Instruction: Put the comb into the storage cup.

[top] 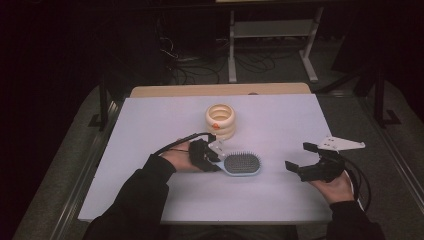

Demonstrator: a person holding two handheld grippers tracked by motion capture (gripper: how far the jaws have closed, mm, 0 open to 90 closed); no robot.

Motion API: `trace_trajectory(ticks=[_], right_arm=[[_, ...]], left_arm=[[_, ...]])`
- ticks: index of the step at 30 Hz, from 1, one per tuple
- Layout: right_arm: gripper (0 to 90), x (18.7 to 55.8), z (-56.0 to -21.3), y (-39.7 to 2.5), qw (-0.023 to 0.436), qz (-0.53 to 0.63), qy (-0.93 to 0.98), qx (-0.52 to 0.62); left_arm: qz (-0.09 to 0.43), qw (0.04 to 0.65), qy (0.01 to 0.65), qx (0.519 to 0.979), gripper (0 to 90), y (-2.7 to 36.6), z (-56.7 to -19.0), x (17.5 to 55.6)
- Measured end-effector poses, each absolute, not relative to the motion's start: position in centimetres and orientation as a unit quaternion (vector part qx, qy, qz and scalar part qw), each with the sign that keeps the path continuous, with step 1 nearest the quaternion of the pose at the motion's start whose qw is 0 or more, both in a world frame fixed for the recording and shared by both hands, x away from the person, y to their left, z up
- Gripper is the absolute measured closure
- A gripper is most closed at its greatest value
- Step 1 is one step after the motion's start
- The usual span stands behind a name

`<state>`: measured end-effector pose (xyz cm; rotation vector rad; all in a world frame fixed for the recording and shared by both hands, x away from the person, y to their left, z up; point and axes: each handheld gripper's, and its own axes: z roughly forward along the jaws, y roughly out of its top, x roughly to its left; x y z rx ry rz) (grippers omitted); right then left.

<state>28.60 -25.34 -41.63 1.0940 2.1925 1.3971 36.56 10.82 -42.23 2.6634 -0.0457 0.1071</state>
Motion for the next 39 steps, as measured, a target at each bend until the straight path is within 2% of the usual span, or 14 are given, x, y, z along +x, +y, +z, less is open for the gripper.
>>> trace_trajectory(ticks=[16,39], right_arm=[[0.0,28.5,-41.6,-25.3,0.159,0.49,0.767,0.382],[0.0,28.4,-41.1,-25.0,0.15,0.509,0.759,0.377]], left_arm=[[0.064,0.261,0.009,0.963,70.4,13.2,-38.6,36.6],[0.09,0.285,0.009,0.954,70.4,14.4,-34.8,36.5]])
